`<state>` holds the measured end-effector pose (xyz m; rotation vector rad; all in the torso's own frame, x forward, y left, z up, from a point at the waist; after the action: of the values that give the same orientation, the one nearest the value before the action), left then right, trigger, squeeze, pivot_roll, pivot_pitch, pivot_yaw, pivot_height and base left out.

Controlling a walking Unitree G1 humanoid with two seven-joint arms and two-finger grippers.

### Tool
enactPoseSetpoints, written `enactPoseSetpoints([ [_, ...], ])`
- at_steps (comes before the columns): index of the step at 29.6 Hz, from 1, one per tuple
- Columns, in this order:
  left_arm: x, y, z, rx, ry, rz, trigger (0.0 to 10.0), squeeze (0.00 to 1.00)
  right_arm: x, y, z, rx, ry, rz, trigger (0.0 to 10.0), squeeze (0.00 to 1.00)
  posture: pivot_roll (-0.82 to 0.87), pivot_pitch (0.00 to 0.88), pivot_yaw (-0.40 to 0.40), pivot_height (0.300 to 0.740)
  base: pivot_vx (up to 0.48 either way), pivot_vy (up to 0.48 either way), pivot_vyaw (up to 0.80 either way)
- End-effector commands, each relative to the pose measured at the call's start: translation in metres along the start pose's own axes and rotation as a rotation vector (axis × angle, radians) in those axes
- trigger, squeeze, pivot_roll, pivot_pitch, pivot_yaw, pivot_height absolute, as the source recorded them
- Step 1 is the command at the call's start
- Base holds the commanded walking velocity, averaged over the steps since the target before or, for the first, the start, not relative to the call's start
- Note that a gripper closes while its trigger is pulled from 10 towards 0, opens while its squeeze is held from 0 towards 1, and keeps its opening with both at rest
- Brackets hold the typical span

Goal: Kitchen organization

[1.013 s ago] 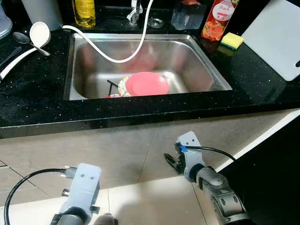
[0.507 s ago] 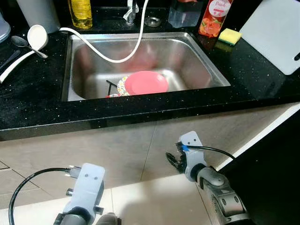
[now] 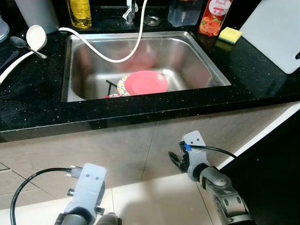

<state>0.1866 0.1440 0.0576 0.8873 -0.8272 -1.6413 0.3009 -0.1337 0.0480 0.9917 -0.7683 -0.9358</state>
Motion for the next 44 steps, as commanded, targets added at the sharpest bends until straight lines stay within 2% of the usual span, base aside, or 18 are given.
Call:
enactPoseSetpoints([
  [1, -0.0028, -0.0036, 0.0031, -0.015, 0.002, -0.023, 10.0, 0.00, -0.0015, -0.0037, 0.0030, -0.014, 0.001, -0.002, 10.0, 0.00, 0.18, 0.087, -0.051, 0.740, 0.000, 0.000, 0.00],
  [16, -0.0026, -0.0079, 0.0020, -0.021, 0.006, -0.020, 10.0, 0.00, -0.0029, -0.0051, 0.0024, -0.019, 0.011, -0.001, 10.0, 0.00, 0.19, 0.077, -0.062, 0.740, 0.000, 0.000, 0.00],
  [44, -0.0046, -0.0033, 0.0015, -0.012, 0.017, -0.016, 10.0, 0.00, -0.0054, -0.0054, -0.0009, -0.021, 0.018, 0.000, 10.0, 0.00, 0.21, 0.059, -0.065, 0.740, 0.000, 0.000, 0.00],
])
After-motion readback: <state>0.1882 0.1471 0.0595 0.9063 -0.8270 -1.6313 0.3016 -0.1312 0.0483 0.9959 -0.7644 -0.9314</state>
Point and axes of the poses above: a point about 5 cm out from each wrist's last joint towards the gripper, its own z axis pointing back from the gripper into the wrist, its own y axis along the axis of the wrist's last joint, x = y × z, the point moved 5 cm from there along -z, pointing out of the wrist towards the gripper, and after that the axes turned 3 degrees about z, right-handed, at the moved point
